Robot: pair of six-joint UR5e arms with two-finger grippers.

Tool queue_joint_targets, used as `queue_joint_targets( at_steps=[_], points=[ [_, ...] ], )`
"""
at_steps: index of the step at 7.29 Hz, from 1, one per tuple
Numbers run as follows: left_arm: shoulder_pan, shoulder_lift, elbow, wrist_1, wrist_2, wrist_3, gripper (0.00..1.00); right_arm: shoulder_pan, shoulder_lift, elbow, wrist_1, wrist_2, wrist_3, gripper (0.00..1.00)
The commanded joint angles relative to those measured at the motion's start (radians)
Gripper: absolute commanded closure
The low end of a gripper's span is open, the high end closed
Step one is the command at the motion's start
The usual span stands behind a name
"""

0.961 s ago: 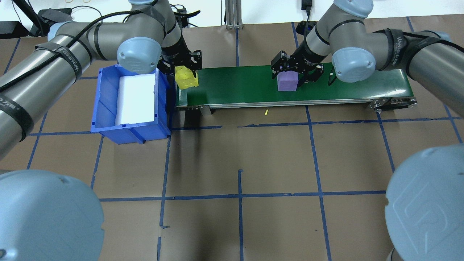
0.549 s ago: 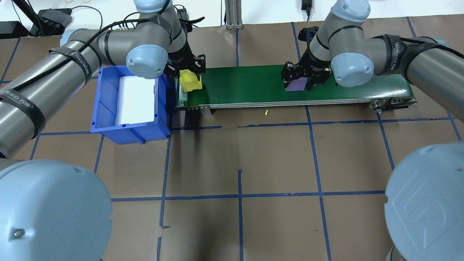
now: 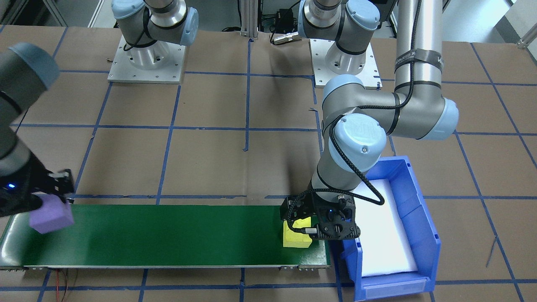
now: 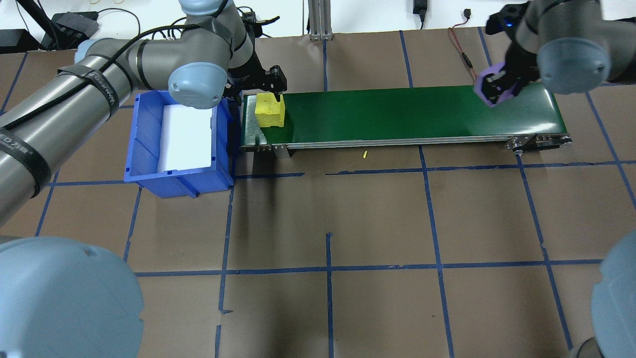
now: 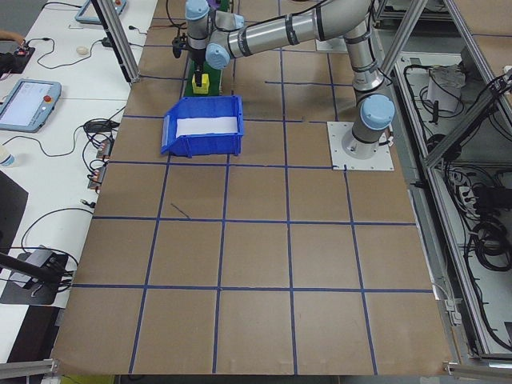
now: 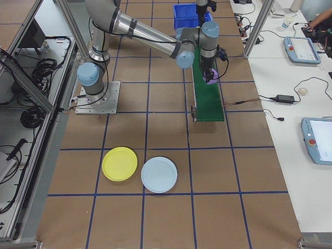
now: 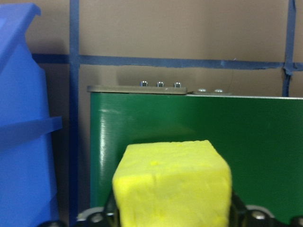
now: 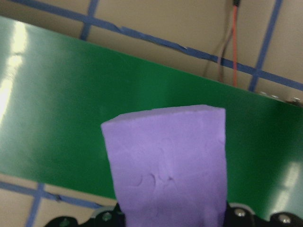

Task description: Move block left to right into plate

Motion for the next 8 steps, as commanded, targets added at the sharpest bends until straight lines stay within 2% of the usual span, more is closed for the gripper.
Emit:
queue_joint_targets(
  at_steps=[1,2,3,4,5,6,7,8],
  points=[
    [0.010,0.145,0.009,-0.184,0.014,0.000,0.00,-0.412,-0.123,0.092,0.131,-0.075,-0.463,0.61],
    [0.019,0.224,-0.013,-0.229,0.076,0.026,0.00,-0.585,-0.119,0.117,0.108,-0.073,-0.639,0.61],
    [0.060,0.276,-0.012,-0.333,0.104,0.065,0.00,-0.707,-0.111,0.143,0.031,-0.065,-0.802,0.61],
    [0.093,0.353,-0.015,-0.436,0.098,0.079,0.00,-0.813,-0.026,0.175,-0.098,-0.042,-0.899,0.61],
    [0.110,0.426,-0.020,-0.531,0.106,0.115,0.00,-0.863,0.093,0.172,-0.234,0.028,-0.973,0.61],
    [0.116,0.486,-0.053,-0.567,0.106,0.226,0.00,-0.869,0.151,0.169,-0.319,0.044,-0.981,0.47],
    [0.128,0.500,-0.078,-0.562,0.098,0.194,0.00,-0.869,0.150,0.163,-0.329,0.056,-0.981,0.01],
    [0.133,0.498,-0.095,-0.550,0.092,0.192,0.00,-0.869,0.148,0.157,-0.329,0.079,-0.974,0.00]
  ],
)
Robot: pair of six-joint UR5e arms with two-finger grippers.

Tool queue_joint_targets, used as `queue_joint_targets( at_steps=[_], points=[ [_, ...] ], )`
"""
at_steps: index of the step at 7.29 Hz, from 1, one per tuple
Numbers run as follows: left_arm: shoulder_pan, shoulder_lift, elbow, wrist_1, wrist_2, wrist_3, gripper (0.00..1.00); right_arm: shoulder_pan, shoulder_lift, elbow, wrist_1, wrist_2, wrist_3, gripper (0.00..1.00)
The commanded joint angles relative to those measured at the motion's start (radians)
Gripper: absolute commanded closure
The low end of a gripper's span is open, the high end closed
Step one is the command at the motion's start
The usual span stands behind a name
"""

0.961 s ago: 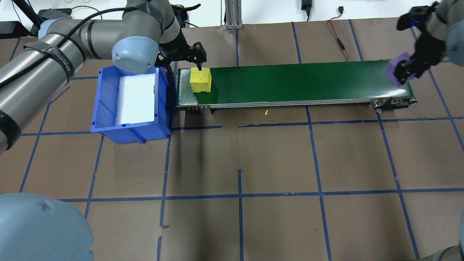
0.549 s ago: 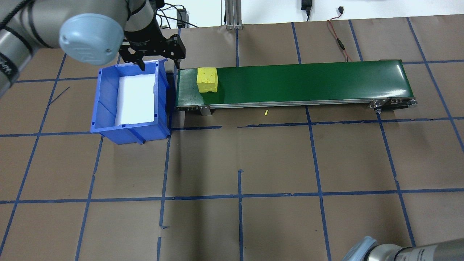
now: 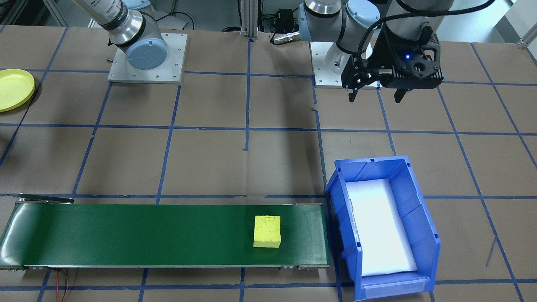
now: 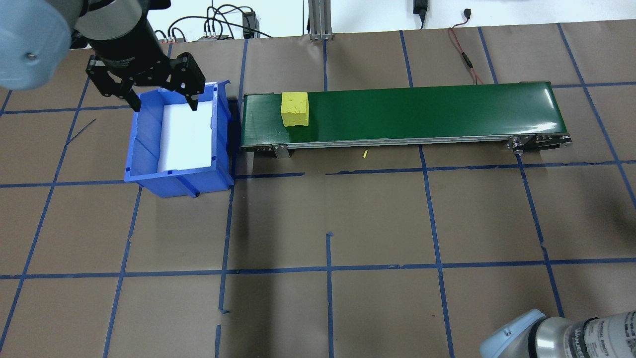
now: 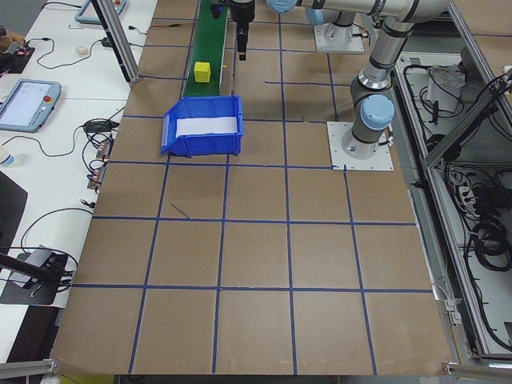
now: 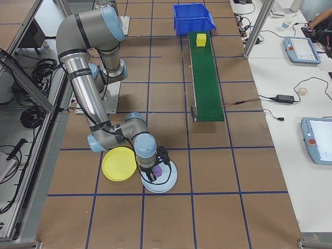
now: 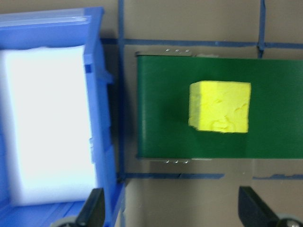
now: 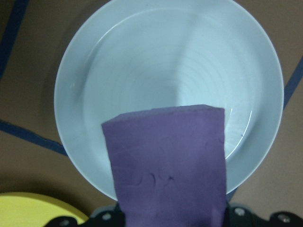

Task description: Move block left to right into plate

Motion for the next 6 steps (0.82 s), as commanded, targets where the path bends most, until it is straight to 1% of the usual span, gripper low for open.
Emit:
queue_joint_targets(
  at_steps=[1,2,3,4,5,6],
  points=[
    [0.003,0.011,-0.040,0.006,-0.033,-0.028,0.00,0.000,-0.005,-0.007,-0.006,0.026,0.037,0.00],
    [0.012,0.016,-0.042,0.008,-0.034,-0.016,0.00,0.023,-0.052,-0.007,0.050,0.014,0.163,0.00],
    [0.024,0.018,-0.043,0.008,-0.037,-0.017,0.00,0.088,-0.109,-0.008,0.147,0.009,0.248,0.00],
    [0.029,0.018,-0.033,0.008,-0.037,-0.022,0.00,0.194,-0.170,-0.007,0.222,0.009,0.338,0.00],
    [0.029,0.019,-0.032,0.006,-0.036,-0.025,0.00,0.312,-0.206,-0.008,0.296,0.012,0.477,0.06],
    [0.029,0.019,-0.036,0.006,-0.037,-0.033,0.00,0.425,-0.220,-0.010,0.310,0.024,0.605,0.09]
  ],
)
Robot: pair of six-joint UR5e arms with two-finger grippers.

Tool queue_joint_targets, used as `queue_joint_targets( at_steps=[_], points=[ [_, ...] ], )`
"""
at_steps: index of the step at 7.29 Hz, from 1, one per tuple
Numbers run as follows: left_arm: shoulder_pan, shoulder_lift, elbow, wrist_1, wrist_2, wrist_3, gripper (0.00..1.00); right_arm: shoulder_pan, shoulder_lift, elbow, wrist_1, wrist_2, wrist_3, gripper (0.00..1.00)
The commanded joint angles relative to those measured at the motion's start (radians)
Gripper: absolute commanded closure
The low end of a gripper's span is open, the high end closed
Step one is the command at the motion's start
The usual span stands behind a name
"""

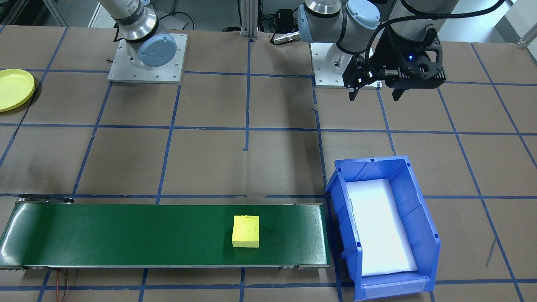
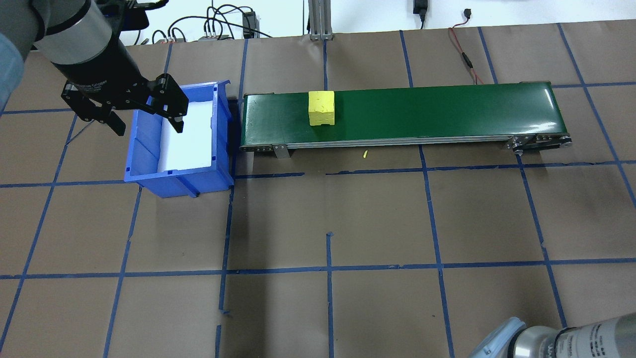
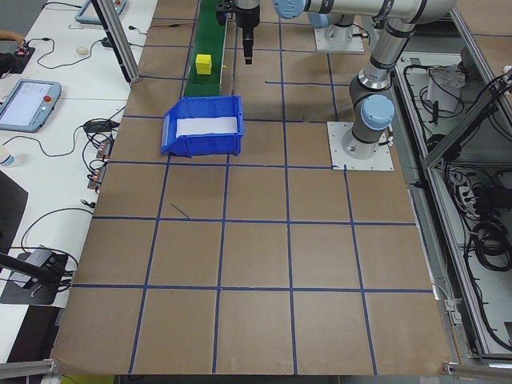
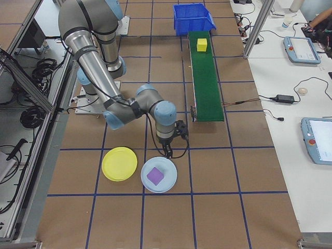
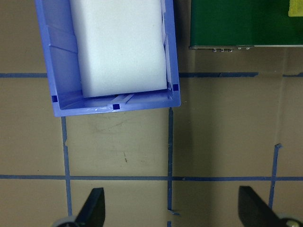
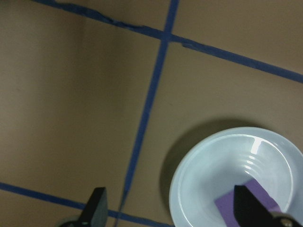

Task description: Move block left to right into plate

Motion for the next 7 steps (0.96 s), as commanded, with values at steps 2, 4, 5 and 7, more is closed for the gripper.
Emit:
queue_joint_targets(
  at_steps=[2,4,5,7],
  points=[
    [0.003,0.002,-0.004,0.004,0.001,-0.006,0.00,0.324,-0.032,-0.035,0.052,0.083,0.455,0.00],
    [0.003,0.002,-0.003,0.006,0.001,-0.007,0.00,0.586,-0.032,-0.096,0.098,0.145,0.831,0.00],
    [0.003,0.004,-0.003,0.006,0.002,-0.007,0.00,0.699,-0.029,-0.104,0.092,0.162,1.011,0.00],
    [0.004,0.004,-0.003,0.006,0.002,-0.007,0.00,0.791,0.012,-0.101,0.079,0.270,1.233,0.00]
  ],
)
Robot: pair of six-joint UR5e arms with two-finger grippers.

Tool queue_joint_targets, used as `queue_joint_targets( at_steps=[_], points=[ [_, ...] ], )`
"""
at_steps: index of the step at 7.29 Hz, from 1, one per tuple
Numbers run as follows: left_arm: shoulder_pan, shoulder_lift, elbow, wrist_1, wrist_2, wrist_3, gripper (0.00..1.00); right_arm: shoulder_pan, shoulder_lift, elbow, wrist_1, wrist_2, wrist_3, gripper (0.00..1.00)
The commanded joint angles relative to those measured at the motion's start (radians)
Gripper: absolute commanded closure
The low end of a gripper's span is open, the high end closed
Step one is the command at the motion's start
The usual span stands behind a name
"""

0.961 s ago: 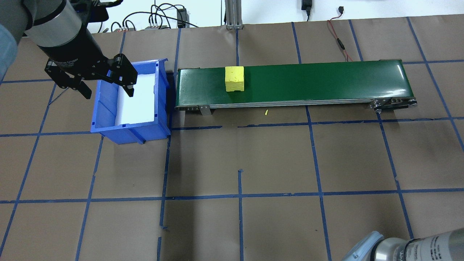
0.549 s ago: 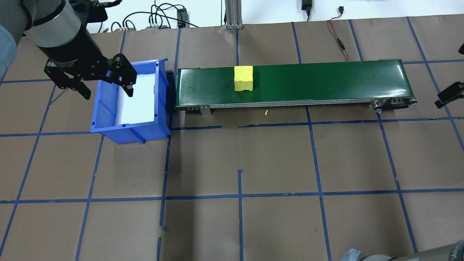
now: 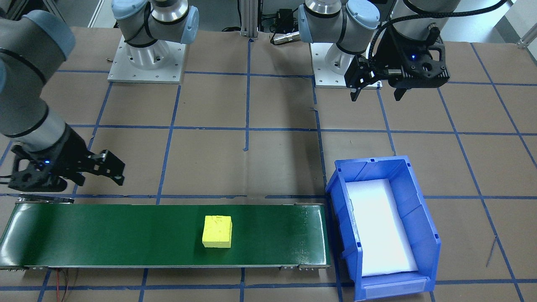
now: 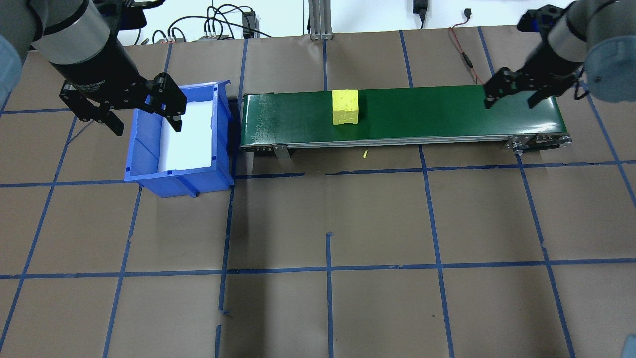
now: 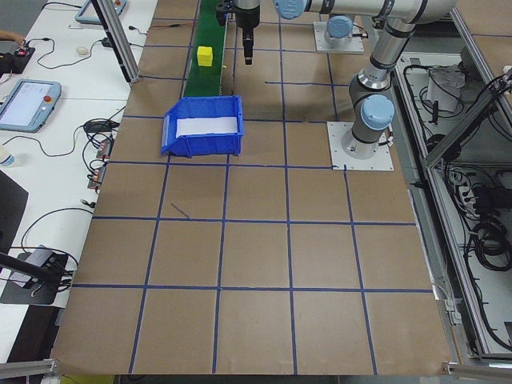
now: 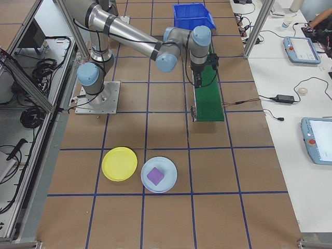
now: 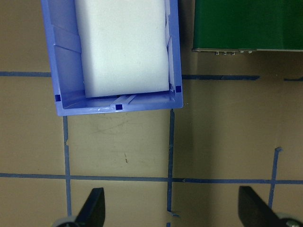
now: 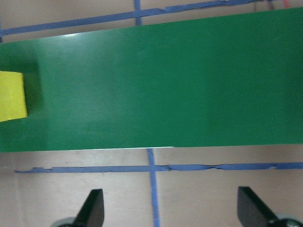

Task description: Move block left to right into plate

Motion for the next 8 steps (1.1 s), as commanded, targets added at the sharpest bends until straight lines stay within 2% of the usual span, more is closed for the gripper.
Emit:
queue_joint_targets(
  at_steps=[1,2,4,5,8],
  points=[
    [0.001,0.002,0.002,-0.001,0.000,-0.002,0.00,0.102,0.050,0.000,-0.017,0.070,0.153,0.00],
    [0.008,0.002,0.002,-0.001,0.000,-0.001,0.00,0.122,0.065,-0.002,-0.054,0.072,0.226,0.00],
    [0.010,0.002,0.002,-0.001,-0.001,-0.001,0.00,0.136,0.140,-0.005,-0.152,0.073,0.240,0.00],
    [0.013,0.002,0.002,-0.003,0.000,0.001,0.00,0.136,0.142,-0.018,-0.154,0.108,0.225,0.00],
    [0.013,0.003,0.000,-0.003,-0.001,0.002,0.00,0.136,0.208,-0.099,-0.154,0.116,0.197,0.00]
  ],
)
